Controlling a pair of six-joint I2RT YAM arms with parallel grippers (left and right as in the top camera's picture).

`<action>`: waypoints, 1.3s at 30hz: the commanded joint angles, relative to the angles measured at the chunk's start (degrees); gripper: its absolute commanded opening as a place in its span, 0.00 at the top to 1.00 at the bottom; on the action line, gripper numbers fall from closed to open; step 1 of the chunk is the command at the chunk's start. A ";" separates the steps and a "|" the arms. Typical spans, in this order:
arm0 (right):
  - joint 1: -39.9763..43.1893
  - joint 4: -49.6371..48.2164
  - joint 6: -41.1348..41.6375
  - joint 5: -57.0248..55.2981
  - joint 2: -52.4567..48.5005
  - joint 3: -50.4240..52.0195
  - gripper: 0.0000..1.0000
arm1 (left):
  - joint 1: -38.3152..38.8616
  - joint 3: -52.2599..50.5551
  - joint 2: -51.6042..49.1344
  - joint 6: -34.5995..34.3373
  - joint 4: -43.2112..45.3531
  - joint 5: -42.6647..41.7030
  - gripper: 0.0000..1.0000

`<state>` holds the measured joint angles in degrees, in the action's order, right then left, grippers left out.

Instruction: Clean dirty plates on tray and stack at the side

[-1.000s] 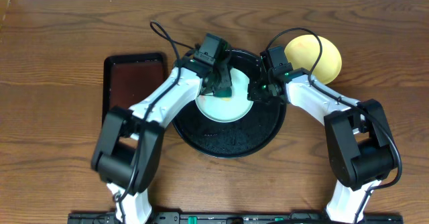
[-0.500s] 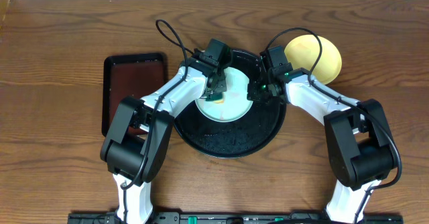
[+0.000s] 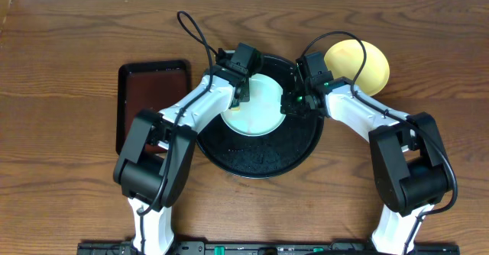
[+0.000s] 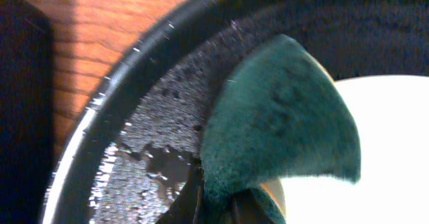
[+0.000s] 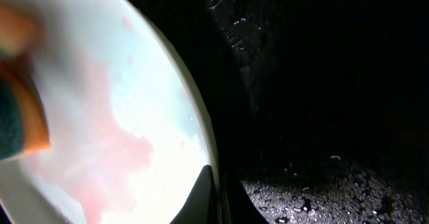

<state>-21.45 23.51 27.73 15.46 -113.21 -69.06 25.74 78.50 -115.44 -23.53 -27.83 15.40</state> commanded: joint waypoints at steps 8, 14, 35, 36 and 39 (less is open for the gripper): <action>1.29 3.69 -9.49 -6.64 10.27 -3.39 0.99 | -11.89 1.03 20.06 0.37 -1.03 8.98 0.92; -0.72 3.69 -14.97 -16.83 15.50 -3.39 0.99 | -21.33 1.03 23.50 0.35 -7.80 0.66 0.93; -25.97 -33.70 -76.11 -78.68 20.41 -3.48 0.99 | -33.27 -1.86 10.47 1.90 -14.47 -22.88 0.92; -26.29 -34.05 -76.32 -78.71 20.41 -3.48 0.99 | -33.29 -1.86 10.03 1.90 -14.84 -22.84 0.92; -26.64 -33.99 -75.73 -79.10 20.39 -3.48 0.99 | -33.29 -1.86 9.31 1.88 -15.45 -20.81 0.92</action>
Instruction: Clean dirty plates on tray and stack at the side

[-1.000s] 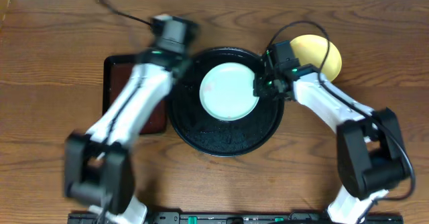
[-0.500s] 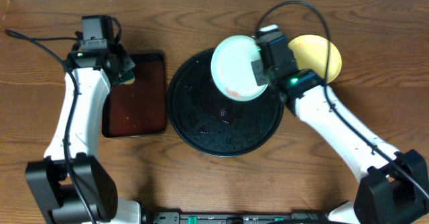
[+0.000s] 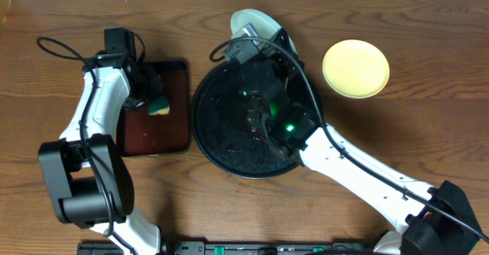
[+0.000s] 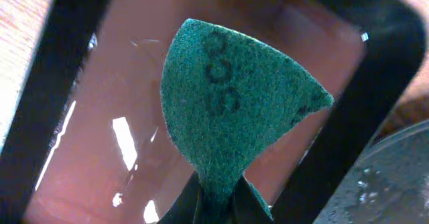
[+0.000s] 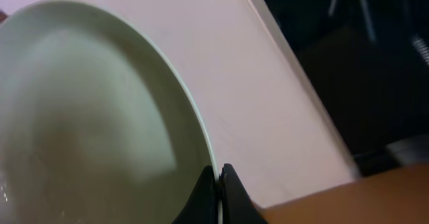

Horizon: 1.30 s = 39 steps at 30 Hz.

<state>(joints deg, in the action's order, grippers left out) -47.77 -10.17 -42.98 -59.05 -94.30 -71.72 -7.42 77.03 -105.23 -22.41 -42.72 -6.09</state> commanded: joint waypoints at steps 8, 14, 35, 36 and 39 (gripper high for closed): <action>-0.28 2.29 1.31 -5.18 1.40 -0.81 0.99 | -0.17 -0.31 -0.85 0.76 -0.48 5.99 0.23; 0.55 6.75 7.10 -2.78 1.40 -0.81 0.99 | -0.17 1.03 1.33 0.76 -0.37 7.19 0.22; 25.55 30.01 62.93 34.69 1.42 -0.81 0.99 | -0.17 1.14 6.49 0.76 -0.35 7.19 0.21; 27.96 31.15 66.66 36.28 1.42 -0.81 0.99 | -0.17 1.14 6.49 0.76 -0.37 7.19 0.21; 36.15 36.02 79.32 42.38 1.40 -0.79 0.99 | -0.17 1.14 6.49 0.76 -0.37 7.19 0.21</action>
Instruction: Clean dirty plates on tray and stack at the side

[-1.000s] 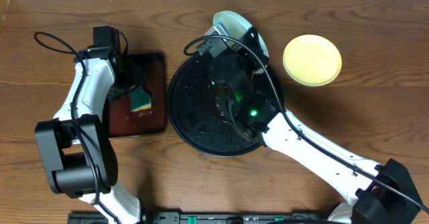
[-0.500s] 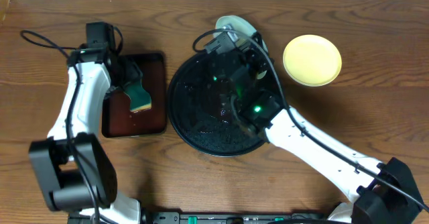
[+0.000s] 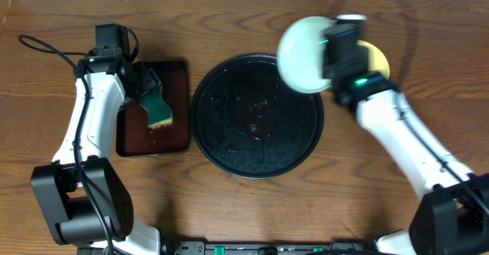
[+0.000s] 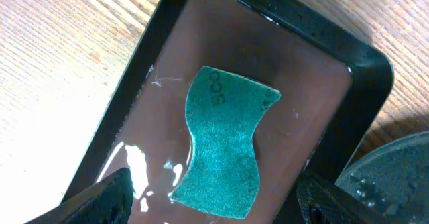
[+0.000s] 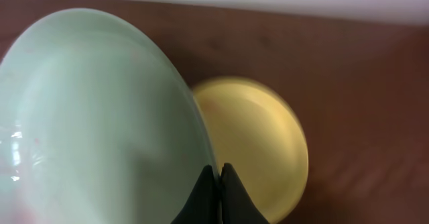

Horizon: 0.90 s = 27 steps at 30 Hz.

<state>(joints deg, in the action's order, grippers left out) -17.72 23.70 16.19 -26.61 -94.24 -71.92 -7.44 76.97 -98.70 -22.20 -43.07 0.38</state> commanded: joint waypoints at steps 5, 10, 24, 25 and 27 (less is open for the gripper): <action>15.26 6.29 31.21 11.65 1.33 0.04 0.99 | -0.15 1.20 -0.04 0.55 0.00 0.72 0.21; 18.71 6.21 37.29 8.31 1.29 1.29 0.98 | -0.15 1.20 -0.04 0.55 0.00 0.72 0.21; 19.65 -5.66 34.67 13.57 -9.97 4.26 0.98 | -0.15 1.20 -0.04 0.55 0.00 0.72 0.21; 19.58 -7.41 32.70 15.45 -11.19 4.26 0.95 | -0.15 1.20 -0.04 0.55 0.00 0.72 0.21; 19.32 -10.03 29.20 17.25 -13.77 4.26 0.81 | -0.15 1.20 -0.04 0.55 0.00 0.72 0.21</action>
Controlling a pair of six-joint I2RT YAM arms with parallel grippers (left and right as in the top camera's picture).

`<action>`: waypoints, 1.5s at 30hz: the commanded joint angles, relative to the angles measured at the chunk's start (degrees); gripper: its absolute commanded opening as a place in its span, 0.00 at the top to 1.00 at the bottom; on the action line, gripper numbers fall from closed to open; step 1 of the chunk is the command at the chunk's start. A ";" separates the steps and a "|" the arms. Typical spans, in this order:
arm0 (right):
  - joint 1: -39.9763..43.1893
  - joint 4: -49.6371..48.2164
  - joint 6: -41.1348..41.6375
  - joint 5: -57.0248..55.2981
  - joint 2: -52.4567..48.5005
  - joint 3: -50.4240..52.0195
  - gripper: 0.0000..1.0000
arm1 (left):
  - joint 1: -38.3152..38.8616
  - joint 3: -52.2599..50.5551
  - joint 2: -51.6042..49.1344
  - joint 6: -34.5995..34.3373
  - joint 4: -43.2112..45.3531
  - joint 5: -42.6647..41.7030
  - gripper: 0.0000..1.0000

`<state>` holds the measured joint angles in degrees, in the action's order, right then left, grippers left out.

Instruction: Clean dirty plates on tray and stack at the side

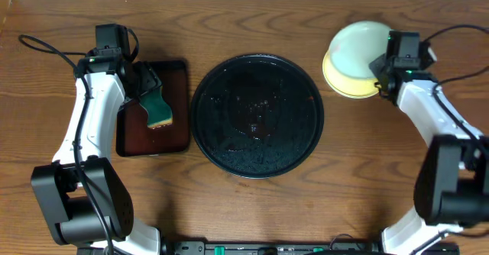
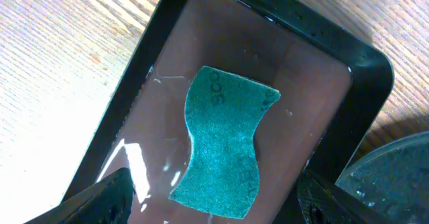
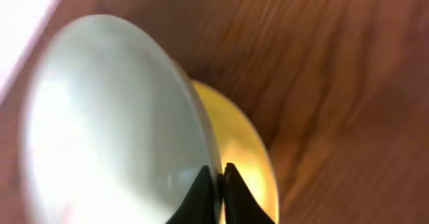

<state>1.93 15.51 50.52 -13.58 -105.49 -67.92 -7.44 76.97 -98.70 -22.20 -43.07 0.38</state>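
A pale green plate (image 1: 357, 40) is held tilted, its lower edge over the yellow plate (image 1: 342, 82) at the far right. My right gripper (image 1: 380, 64) is shut on the green plate's rim; in the right wrist view the fingertips (image 3: 201, 184) pinch the green plate (image 3: 114, 117) in front of the yellow plate (image 3: 249, 158). The round black tray (image 1: 257, 114) holds no plates and is wet. My left gripper (image 2: 218, 207) stands open above the green sponge (image 2: 224, 143), which lies in the rectangular tray (image 2: 365, 96).
The rectangular black tray (image 1: 182, 129) holding brownish water sits left of the round tray. Bare wooden table (image 1: 252, 201) lies in front of both trays. The table's far edge runs just behind the plates.
My right gripper has carried the green plate from over the round tray's far right rim to the right, where it now tilts over the yellow plate. The left gripper and sponge have not moved.
First the left gripper held the sponge on the green plate in the round tray, with the right gripper pinching the rim. Then the sponge hung over the rectangular tray and the plate was lifted. Later the sponge lay released, and the plate now reaches the yellow one.
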 commanded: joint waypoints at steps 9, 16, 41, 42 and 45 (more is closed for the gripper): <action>-0.37 4.48 -9.53 2.51 4.11 0.22 0.55 | -0.15 1.20 -0.04 0.55 0.00 0.72 0.20; -0.94 14.56 -12.09 1.38 18.18 0.22 0.50 | -0.15 1.20 -0.04 0.55 0.00 0.72 0.21; -24.68 47.04 -16.94 6.47 41.72 0.22 0.01 | -0.15 1.20 -0.04 0.55 0.00 0.72 0.20; -24.65 48.13 -16.94 6.58 41.72 0.22 0.01 | -0.15 1.20 -0.04 0.55 0.00 0.72 0.20; -24.65 51.74 -17.77 6.14 41.75 0.22 0.01 | -0.15 1.20 -0.04 0.55 0.00 0.72 0.20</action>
<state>-22.44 65.54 34.46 -7.31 -63.79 -67.55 -7.44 76.97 -98.70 -22.20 -43.07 0.38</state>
